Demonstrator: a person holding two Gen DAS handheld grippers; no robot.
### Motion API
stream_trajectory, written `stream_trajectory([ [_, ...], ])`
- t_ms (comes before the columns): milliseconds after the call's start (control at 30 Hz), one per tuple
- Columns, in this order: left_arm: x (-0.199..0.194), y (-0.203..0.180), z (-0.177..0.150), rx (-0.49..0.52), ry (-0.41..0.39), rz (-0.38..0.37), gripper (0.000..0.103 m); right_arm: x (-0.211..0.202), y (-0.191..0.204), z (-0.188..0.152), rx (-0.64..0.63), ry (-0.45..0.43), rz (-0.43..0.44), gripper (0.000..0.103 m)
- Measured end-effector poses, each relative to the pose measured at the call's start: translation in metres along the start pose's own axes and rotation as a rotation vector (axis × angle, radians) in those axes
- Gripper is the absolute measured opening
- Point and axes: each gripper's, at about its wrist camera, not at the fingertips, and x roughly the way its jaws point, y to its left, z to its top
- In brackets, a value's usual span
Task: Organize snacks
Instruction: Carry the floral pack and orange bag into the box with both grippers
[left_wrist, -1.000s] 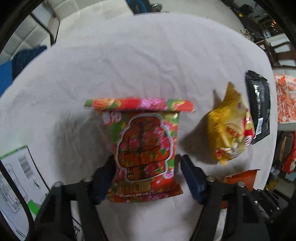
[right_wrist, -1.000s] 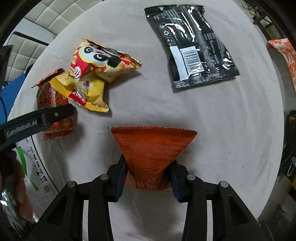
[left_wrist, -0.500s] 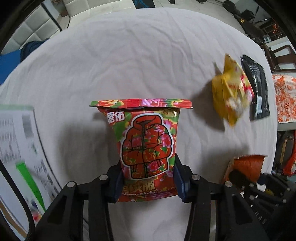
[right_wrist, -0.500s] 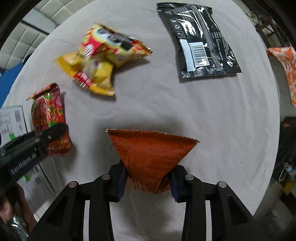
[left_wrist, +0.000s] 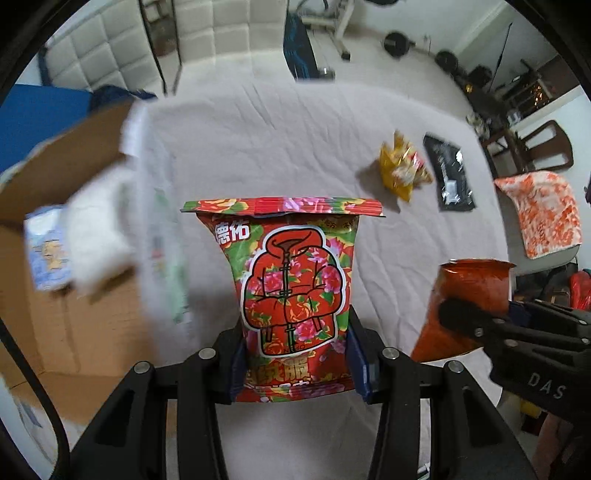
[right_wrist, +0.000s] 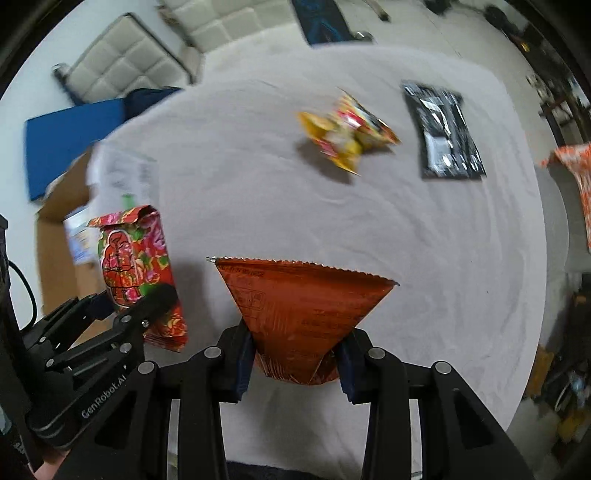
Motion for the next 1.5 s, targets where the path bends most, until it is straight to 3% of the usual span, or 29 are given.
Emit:
stream_trajectory([
  [300, -0.104, 0.050, -0.007, -0.041, -0.186, 0.088, 0.042, -0.055, 0.099, -0.005, -0.172, -0.079, 0.042, 0.040],
  [700, -0.176, 0.122, -0.056, -0.160, -0.291, 0.139, 0.042, -0.067, 0.188, -0.030, -0.297, -0.097, 0.080, 0.039],
  [1167, -0.168, 0.178, -0.061, -0.198, -0.277, 0.137, 0.042, -0.043, 0.239, -0.027, -0.312, -0.081, 0.084, 0.039],
  [1500, -0.113, 0.256, -0.018, -0.237, -0.152, 0.115, 0.042, 0.040, 0.256, 0.015, -0.226, 0.019, 0.051, 0.039],
])
